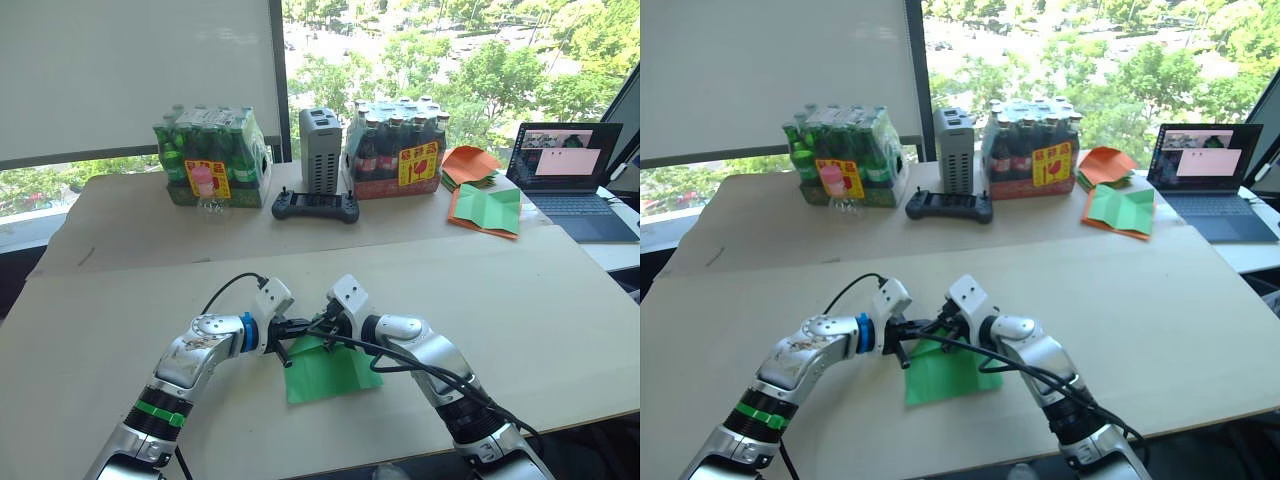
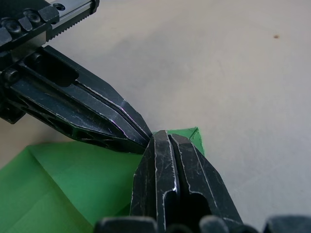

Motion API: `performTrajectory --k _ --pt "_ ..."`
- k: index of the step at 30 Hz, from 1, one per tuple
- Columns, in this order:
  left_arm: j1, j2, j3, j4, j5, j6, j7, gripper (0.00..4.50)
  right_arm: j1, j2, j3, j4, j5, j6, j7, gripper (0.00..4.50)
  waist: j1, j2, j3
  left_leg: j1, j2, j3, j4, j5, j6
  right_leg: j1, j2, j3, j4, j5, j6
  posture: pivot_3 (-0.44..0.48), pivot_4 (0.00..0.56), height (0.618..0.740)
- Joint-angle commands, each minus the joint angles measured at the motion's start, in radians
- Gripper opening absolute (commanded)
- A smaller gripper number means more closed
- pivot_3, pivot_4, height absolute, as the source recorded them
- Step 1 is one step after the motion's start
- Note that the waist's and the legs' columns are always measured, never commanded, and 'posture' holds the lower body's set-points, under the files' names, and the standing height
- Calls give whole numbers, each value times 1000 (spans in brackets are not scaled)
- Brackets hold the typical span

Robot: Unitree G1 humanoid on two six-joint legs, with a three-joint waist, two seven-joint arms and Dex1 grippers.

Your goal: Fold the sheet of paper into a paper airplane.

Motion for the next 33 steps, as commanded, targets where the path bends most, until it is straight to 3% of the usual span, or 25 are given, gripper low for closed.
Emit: performTrajectory --k 1,33 --pt "26 14 -25 3 30 -15 -15 24 12 2 16 -14 -4 15 -1 0 0 0 0 0 0 0 0 0 0 0 0 0 0 0 0 0 150 735" --pt "357 174 92 -259 -37 70 -1 24 -8 9 19 26 -6 -7 8 0 -11 8 -5 1 0 0 -2 0 0 0 0 0 0 0 0 0 150 735"
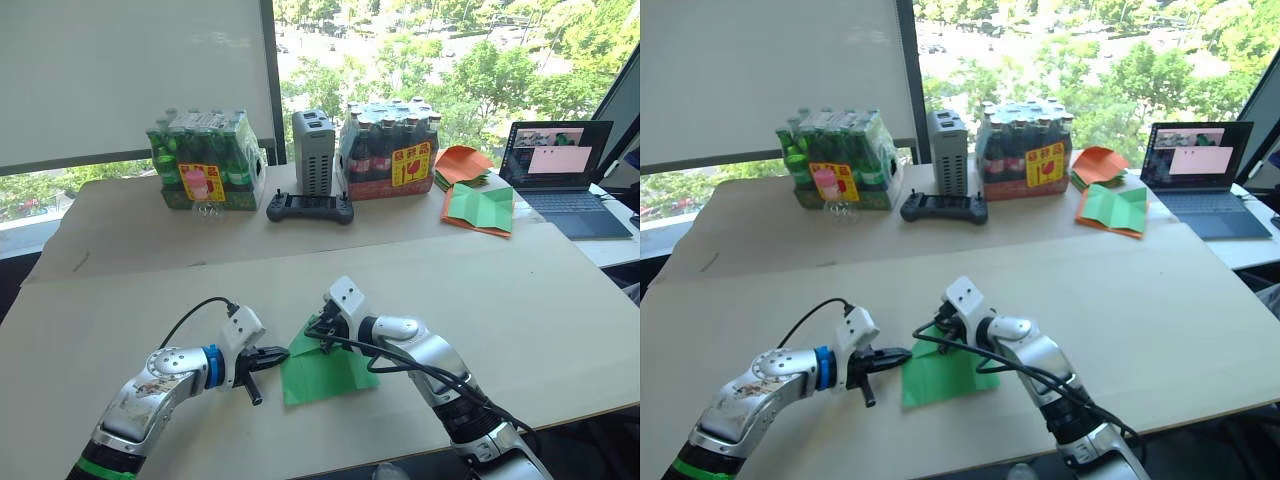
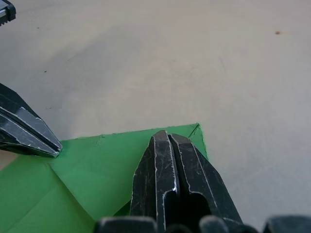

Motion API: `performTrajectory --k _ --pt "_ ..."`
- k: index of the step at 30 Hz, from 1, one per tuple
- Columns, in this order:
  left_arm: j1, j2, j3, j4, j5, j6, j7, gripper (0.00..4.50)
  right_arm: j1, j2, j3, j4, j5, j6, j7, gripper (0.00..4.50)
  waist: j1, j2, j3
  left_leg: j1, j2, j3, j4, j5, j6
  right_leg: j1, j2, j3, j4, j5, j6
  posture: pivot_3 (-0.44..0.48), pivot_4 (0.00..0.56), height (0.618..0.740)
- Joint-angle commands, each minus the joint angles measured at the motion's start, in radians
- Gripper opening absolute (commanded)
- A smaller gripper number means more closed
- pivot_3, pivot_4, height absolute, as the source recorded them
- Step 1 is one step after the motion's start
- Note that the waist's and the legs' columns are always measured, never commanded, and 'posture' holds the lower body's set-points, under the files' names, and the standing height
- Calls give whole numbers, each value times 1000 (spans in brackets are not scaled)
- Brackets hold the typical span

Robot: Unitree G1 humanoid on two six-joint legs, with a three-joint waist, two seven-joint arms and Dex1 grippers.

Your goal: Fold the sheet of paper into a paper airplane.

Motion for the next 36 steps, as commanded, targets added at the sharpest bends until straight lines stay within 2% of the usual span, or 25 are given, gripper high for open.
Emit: performTrajectory --k 1,16,24,28,32,36 --pt "50 25 -14 15 13 52 11 24 -2 0 7 13 -6 -7 4 0 0 0 0 0 0 0 0 0 0 0 0 0 0 0 0 0 150 735" --pt "94 53 22 -30 -8 49 15 24 -10 -2 7 21 -7 -22 9 0 0 1 -1 2 0 0 -1 0 0 0 0 1 0 0 0 0 150 735" --pt "46 66 184 -148 -165 128 7 24 -3 22 -116 -151 113 -26 26 0 3 2 2 -1 0 0 -1 0 0 -3 0 1 0 0 0 0 150 735" --pt "-12 31 225 -155 -251 161 19 24 17 11 -193 -261 199 12 33 0 7 2 2 -2 0 -1 -1 0 0 -2 0 0 -1 0 0 0 150 735" --pt "-43 2 173 -141 -243 145 23 24 38 -33 -279 -327 271 82 26 0 10 2 2 -2 -1 -1 -1 0 0 -2 0 0 -1 0 0 0 150 735" --pt "-71 -23 89 -83 -181 104 32 24 102 -163 -287 -356 276 114 60 0 20 3 3 -2 -1 -1 -1 0 0 -1 0 0 -1 0 0 0 150 735"
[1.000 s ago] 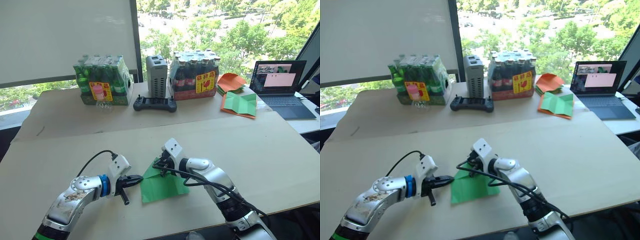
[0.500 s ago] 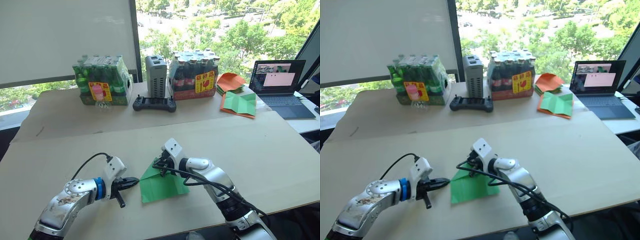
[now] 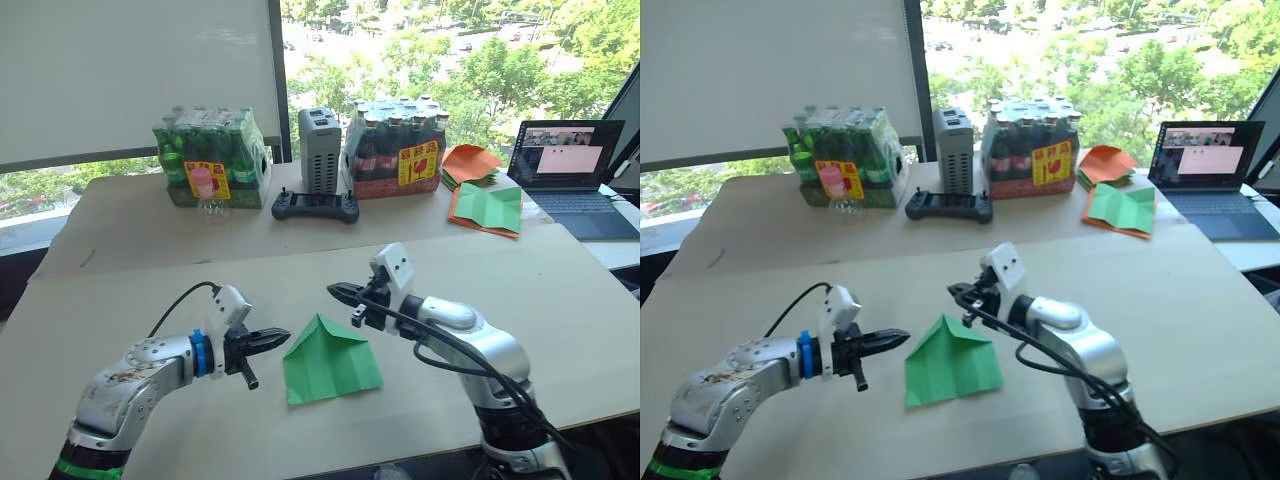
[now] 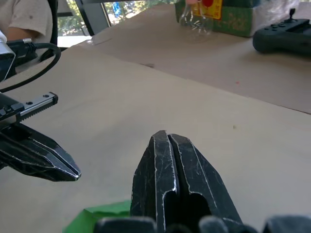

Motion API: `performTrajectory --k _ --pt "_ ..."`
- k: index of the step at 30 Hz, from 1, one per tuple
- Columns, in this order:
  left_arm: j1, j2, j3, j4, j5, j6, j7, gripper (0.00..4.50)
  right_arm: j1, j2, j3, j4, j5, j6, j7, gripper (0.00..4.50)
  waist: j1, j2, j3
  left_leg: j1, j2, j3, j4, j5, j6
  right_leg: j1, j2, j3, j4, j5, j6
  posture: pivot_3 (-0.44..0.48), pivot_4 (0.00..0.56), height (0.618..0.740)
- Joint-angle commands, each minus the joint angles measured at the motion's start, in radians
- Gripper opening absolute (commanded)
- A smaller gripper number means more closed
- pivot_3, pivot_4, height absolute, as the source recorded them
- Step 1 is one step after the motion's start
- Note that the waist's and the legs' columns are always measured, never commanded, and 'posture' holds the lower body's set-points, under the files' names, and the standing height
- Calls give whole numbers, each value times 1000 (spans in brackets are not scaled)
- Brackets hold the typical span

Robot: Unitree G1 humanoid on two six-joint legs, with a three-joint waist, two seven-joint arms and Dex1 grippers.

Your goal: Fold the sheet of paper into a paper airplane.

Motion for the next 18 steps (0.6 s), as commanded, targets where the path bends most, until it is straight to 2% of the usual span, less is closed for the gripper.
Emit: performTrajectory --k 1,5,13,18 --pt "-19 -18 -35 30 33 -45 8 24 30 -59 -23 -51 25 20 22 0 5 0 0 0 0 0 0 0 0 0 0 0 0 0 0 0 150 735" --pt "-56 -38 -113 120 101 -111 -10 24 96 -184 -27 -91 45 49 76 0 12 1 1 0 0 1 0 0 0 0 0 1 0 0 0 0 150 735" --pt "-89 -41 -216 223 204 -198 -40 24 142 -311 17 -74 9 48 80 0 15 0 2 0 0 2 1 0 1 0 0 1 -1 0 0 0 150 735" --pt "-89 -59 -231 228 221 -206 -47 24 185 -381 33 -97 28 94 105 0 20 0 2 0 0 2 2 0 1 1 -1 1 -1 0 0 0 150 735"
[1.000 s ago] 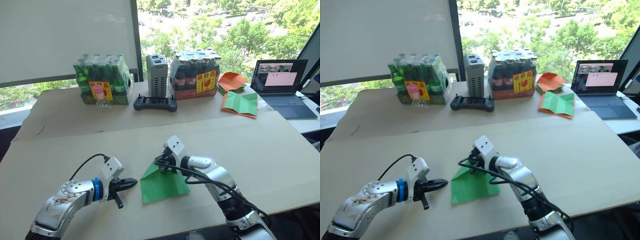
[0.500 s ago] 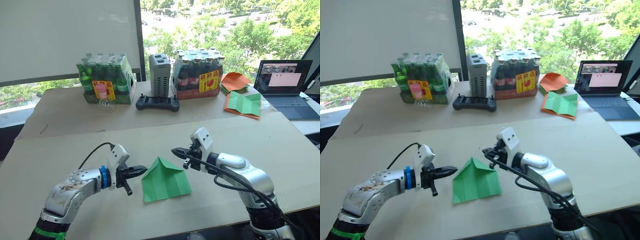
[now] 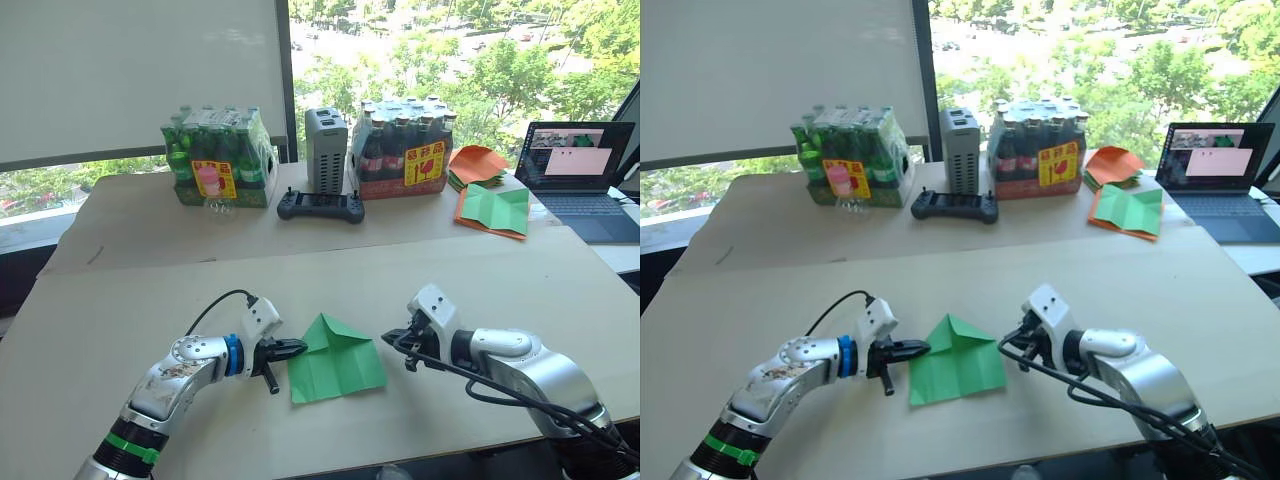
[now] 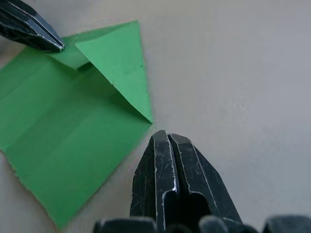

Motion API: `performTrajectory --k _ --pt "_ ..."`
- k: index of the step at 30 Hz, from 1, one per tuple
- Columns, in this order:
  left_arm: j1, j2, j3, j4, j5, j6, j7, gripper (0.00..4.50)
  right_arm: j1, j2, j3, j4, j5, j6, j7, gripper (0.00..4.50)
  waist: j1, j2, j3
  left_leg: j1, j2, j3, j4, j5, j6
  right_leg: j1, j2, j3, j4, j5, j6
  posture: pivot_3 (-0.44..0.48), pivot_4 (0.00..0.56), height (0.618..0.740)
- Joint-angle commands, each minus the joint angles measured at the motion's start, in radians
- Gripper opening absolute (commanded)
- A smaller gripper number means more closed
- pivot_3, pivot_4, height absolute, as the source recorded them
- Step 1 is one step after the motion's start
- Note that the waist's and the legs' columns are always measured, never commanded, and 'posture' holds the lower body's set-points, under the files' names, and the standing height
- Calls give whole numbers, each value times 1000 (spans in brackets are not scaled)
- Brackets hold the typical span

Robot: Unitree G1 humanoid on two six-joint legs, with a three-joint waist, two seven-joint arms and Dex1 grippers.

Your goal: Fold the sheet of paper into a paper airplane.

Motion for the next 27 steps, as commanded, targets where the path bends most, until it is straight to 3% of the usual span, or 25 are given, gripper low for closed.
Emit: performTrajectory --k 1,7,20,27 --pt "3 -6 -19 4 18 -11 -6 24 26 -45 -3 -56 26 30 38 0 3 0 0 0 0 0 0 0 0 0 0 0 0 0 0 0 150 735" --pt "3 -1 -23 2 27 -11 -14 24 127 -124 27 -116 63 43 98 0 15 0 0 0 0 0 0 0 1 1 0 -1 0 0 0 0 150 735" --pt "-7 4 -25 6 41 -5 -28 24 148 97 -59 -111 135 15 12 0 16 -2 0 1 0 0 0 0 1 1 0 0 0 0 0 0 150 735" --pt "-10 7 -28 10 51 -9 -38 24 92 200 -78 -88 172 -11 -18 0 16 -2 0 1 0 0 0 0 1 1 0 0 0 0 0 0 150 735"
